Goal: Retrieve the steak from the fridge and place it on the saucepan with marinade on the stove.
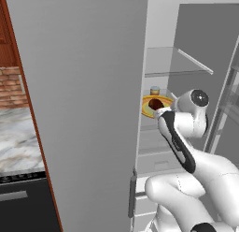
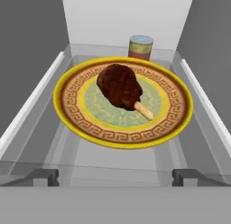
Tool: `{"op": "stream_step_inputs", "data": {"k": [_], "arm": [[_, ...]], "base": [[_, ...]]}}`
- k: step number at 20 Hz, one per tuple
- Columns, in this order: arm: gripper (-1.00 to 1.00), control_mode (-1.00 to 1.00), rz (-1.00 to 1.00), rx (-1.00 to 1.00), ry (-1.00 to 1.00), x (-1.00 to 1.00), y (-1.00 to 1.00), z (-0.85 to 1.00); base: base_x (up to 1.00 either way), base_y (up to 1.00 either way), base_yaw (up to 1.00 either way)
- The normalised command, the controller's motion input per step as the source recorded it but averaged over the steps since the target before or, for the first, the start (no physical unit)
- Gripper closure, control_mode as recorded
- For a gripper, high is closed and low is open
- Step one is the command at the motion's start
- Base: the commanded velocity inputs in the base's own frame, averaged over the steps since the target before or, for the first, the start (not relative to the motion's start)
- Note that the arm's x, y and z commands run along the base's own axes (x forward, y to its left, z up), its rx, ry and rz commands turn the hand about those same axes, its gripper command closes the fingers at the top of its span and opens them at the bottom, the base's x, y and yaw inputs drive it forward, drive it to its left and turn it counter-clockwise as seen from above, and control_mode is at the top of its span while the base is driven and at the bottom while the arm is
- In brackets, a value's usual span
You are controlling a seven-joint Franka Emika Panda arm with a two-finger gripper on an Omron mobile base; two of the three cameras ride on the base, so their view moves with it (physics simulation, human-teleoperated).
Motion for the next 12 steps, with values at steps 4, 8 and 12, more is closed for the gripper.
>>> {"op": "stream_step_inputs", "data": {"k": [4, 8, 12], "arm": [[-1.00, -1.00, 0.00, 0.00, 0.00, 0.49, 0.00, -0.01], [-1.00, -1.00, 0.00, 0.00, 0.00, 0.43, 0.00, 0.00], [-1.00, -1.00, 0.00, 0.00, 0.00, 0.41, -0.06, 0.00]], "base": [[0.00, 0.00, 0.00], [0.00, 0.00, 0.00], [0.00, 0.00, 0.00]]}}
